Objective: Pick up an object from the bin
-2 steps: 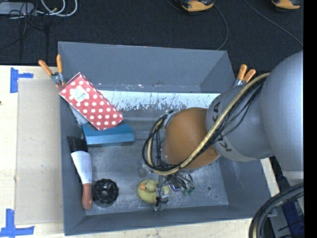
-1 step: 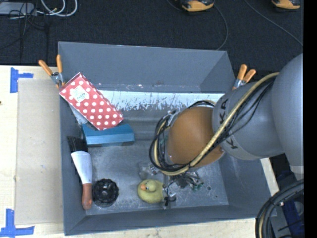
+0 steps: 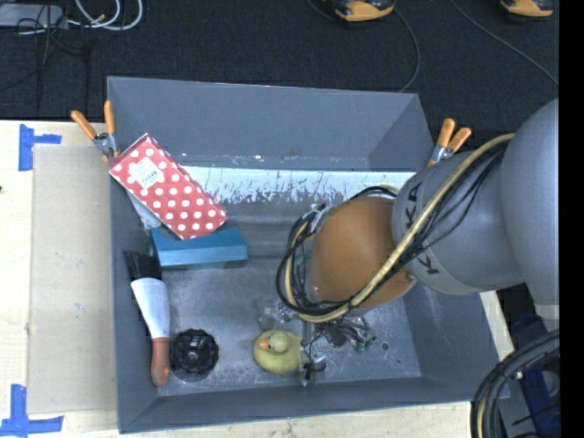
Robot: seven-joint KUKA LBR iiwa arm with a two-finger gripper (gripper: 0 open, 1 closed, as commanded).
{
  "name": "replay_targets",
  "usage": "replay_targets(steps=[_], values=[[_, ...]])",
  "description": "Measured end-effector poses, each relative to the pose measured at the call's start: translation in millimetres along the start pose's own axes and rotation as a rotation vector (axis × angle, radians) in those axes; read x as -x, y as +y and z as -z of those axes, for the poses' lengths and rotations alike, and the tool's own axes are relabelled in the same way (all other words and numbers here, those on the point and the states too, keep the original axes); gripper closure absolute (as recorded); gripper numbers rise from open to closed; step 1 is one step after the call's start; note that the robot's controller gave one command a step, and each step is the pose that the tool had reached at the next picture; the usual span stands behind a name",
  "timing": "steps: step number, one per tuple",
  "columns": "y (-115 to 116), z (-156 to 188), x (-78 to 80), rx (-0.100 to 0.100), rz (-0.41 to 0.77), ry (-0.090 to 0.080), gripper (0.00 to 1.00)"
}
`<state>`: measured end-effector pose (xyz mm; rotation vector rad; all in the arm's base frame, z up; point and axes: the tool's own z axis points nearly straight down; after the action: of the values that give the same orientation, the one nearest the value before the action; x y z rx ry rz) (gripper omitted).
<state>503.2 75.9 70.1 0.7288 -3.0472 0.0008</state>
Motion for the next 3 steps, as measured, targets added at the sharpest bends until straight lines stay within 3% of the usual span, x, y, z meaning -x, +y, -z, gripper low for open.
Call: replay_targets(steps=[1,2,3], values=[[5,22,-5.6,0.001,0.028,0.001,0.00],[2,22,-9.1,0.000,0.285,-0.001,0.00],[4,4,7.1,0.002,0.200,-0.001,0.00]])
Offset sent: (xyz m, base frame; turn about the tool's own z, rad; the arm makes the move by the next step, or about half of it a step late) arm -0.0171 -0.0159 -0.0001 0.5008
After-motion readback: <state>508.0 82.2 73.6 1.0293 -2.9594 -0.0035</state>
